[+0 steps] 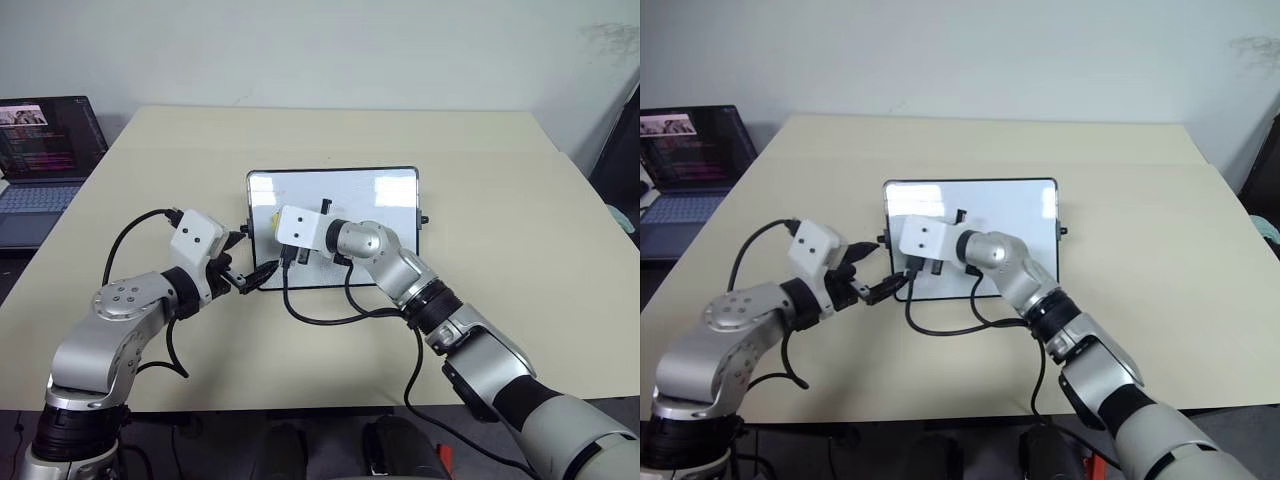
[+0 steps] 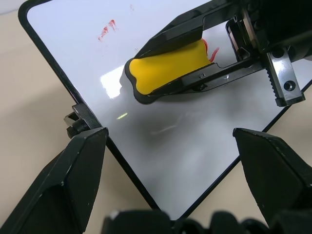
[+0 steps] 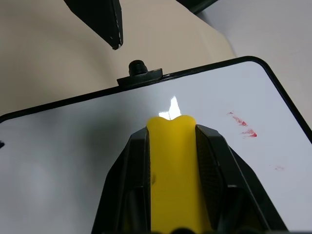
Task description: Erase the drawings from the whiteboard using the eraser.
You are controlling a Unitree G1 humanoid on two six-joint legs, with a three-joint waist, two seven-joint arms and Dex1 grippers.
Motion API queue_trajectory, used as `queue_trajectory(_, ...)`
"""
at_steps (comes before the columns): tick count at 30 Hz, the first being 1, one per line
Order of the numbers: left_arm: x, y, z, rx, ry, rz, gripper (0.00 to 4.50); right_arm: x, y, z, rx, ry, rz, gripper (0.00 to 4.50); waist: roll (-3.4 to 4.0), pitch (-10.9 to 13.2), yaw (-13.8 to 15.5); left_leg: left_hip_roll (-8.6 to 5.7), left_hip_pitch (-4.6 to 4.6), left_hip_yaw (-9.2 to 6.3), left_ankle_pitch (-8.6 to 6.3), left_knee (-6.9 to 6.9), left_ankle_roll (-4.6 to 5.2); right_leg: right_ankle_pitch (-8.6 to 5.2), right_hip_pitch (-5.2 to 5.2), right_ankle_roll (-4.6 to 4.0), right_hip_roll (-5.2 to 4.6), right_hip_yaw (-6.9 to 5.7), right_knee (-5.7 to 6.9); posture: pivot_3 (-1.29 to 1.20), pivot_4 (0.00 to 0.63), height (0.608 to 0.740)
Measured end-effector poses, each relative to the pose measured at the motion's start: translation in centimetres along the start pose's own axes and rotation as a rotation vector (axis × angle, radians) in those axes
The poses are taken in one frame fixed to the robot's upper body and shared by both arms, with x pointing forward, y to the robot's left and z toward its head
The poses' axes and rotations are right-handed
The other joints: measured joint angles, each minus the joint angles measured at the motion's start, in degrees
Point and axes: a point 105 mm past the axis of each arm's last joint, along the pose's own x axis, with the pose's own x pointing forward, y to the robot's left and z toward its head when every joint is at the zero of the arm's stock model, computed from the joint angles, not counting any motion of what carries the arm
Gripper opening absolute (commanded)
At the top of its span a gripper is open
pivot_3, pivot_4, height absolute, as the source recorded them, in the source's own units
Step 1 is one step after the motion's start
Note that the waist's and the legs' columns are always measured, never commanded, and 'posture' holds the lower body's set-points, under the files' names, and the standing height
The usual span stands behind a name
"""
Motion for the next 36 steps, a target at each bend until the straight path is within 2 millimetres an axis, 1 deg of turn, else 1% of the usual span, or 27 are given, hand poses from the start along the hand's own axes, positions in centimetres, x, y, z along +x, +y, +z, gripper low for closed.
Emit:
queue_trajectory(3, 0.0, 0.0, -0.1, -0.001, 0.002, 0.0, 4.5, -0.1, -1.0, 0.2, 0.039, -0.017, -0.059, 0.99, 0.0, 0.0, 0.0, 0.0, -0.08, 0.0, -0.01, -0.01, -0.01, 0.03, -0.04, -0.06, 0.0, 0.0, -0.04, 0.0, 0.15, 0.74)
queue_trajectory(7, 0.0, -0.1, 0.0, 0.0, -0.002, -0.003, 4.5, -0.4, -4.0, 1.1, 0.049, -0.038, -0.192, 0.98, 0.0, 0.0, 0.0, 0.0, -0.38, 0.01, -0.01, -0.01, -0.02, 0.09, -0.27, -0.17, -0.01, 0.0, -0.07, 0.0, 0.15, 0.74)
queue_trajectory(9, 0.0, -0.1, 0.0, 0.0, -0.002, -0.003, 4.5, -0.5, -5.0, 1.2, 0.045, -0.032, -0.226, 0.98, 0.0, 0.0, 0.0, 0.01, -0.47, 0.0, -0.02, -0.02, -0.02, 0.09, -0.34, -0.17, -0.01, -0.01, -0.08, 0.0, 0.15, 0.74)
queue_trajectory(11, 0.0, -0.1, 0.0, 0.0, -0.003, -0.003, 4.5, -0.5, -5.1, 0.9, 0.049, -0.025, -0.235, 0.98, 0.0, 0.0, 0.0, 0.01, -0.54, 0.0, -0.04, -0.05, -0.04, 0.06, -0.4, -0.16, -0.01, -0.01, -0.11, 0.0, 0.15, 0.74)
queue_trajectory(15, 0.0, -0.1, 0.0, -0.001, -0.004, -0.003, 4.5, -0.3, -4.9, 1.1, 0.048, -0.036, -0.225, 0.98, 0.0, 0.0, -0.1, 0.01, -0.71, 0.01, -0.04, -0.04, -0.04, 0.06, -0.55, -0.15, -0.02, -0.01, -0.1, 0.0, 0.15, 0.74)
queue_trajectory(18, 0.1, -0.2, 0.0, -0.005, -0.006, -0.004, 4.5, 0.0, -4.2, 1.2, 0.05, -0.035, -0.186, 0.98, 0.0, 0.0, -0.1, 0.01, -0.67, 0.0, -0.04, -0.03, -0.04, 0.06, -0.55, -0.15, -0.02, -0.01, -0.05, 0.0, 0.15, 0.74)
queue_trajectory(23, 0.2, -0.3, 0.1, -0.011, -0.013, -0.005, 4.5, 0.5, -2.3, 1.2, 0.042, -0.031, -0.096, 0.98, 0.0, 0.0, -0.1, 0.0, -0.62, 0.0, -0.04, -0.01, -0.04, 0.06, -0.51, -0.15, -0.02, -0.02, -0.01, 0.0, 0.15, 0.74)
queue_trajectory(27, 0.2, -0.3, 0.1, -0.013, -0.016, -0.005, 4.5, 0.6, -1.8, 1.1, 0.035, -0.026, -0.068, 0.98, -0.01, 0.0, -0.1, 0.0, -0.56, -0.02, -0.04, 0.01, -0.04, 0.07, -0.46, -0.15, -0.02, -0.02, 0.0, 0.0, 0.15, 0.74)
queue_trajectory(31, 0.2, -0.3, 0.1, -0.014, -0.017, -0.004, 4.5, 0.6, -2.3, 1.0, 0.035, -0.028, -0.108, 0.98, -0.01, 0.0, -0.1, 0.0, -0.55, -0.03, -0.04, 0.01, -0.04, 0.07, -0.43, -0.15, -0.02, -0.04, 0.01, 0.0, 0.15, 0.74)
queue_trajectory(36, 0.2, -0.3, 0.1, -0.014, -0.018, -0.001, 4.5, 0.2, -4.3, 1.0, 0.045, -0.038, -0.228, 0.98, -0.01, 0.0, 0.0, -0.02, -0.58, -0.03, -0.04, 0.03, -0.05, 0.07, -0.43, -0.14, -0.03, -0.04, -0.02, 0.0, 0.15, 0.74)
